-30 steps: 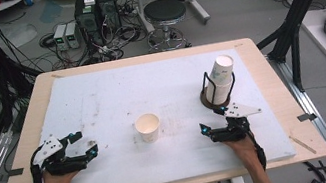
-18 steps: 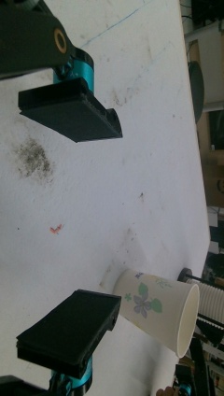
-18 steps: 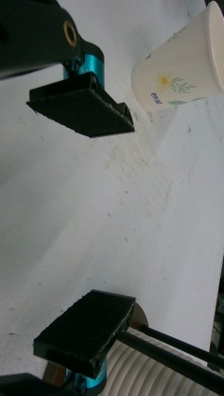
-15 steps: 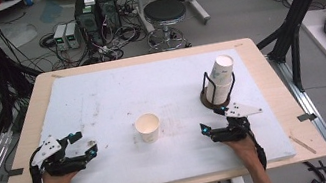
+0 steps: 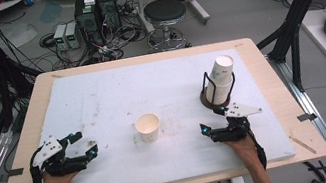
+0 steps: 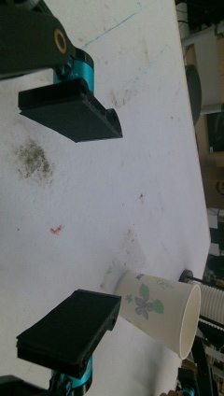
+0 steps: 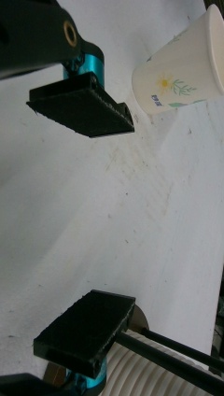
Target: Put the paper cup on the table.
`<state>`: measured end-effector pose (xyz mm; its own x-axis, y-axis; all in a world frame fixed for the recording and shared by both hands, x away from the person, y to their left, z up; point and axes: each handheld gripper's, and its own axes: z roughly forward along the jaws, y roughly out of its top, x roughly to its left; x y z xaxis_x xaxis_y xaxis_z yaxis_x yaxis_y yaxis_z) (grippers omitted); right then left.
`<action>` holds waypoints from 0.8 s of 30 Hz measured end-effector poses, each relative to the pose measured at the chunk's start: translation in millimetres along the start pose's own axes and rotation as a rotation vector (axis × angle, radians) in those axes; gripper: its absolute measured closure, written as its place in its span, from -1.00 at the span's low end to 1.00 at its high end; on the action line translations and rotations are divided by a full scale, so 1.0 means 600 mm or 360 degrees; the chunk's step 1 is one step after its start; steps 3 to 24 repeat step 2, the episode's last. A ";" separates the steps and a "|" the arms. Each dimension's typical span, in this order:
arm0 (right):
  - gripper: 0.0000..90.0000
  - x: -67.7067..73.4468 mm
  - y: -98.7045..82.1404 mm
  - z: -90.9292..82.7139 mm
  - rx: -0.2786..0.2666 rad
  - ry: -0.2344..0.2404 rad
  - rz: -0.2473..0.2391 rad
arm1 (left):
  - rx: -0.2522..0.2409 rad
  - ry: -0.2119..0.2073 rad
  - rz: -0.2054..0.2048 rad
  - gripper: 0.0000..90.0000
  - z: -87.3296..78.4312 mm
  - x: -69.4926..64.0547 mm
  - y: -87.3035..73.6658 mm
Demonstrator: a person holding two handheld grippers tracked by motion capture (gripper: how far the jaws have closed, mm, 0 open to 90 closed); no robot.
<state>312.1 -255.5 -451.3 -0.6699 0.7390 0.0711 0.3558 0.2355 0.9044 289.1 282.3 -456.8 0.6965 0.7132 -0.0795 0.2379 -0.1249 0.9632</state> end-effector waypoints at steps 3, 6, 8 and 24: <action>-0.66 -0.001 0.000 0.000 -0.0005 -0.0002 -0.0003 | -0.0001 0.0001 -0.0001 -0.62 0.000 -0.001 0.000; -0.66 -0.001 0.000 0.000 -0.0005 -0.0002 -0.0003 | -0.0001 0.0001 -0.0001 -0.62 0.000 -0.001 0.000; -0.66 -0.001 0.000 0.000 -0.0005 -0.0002 -0.0003 | -0.0001 0.0001 -0.0001 -0.62 0.000 -0.001 0.000; -0.66 -0.001 0.000 0.000 -0.0005 -0.0002 -0.0003 | -0.0001 0.0001 -0.0001 -0.62 0.000 -0.001 0.000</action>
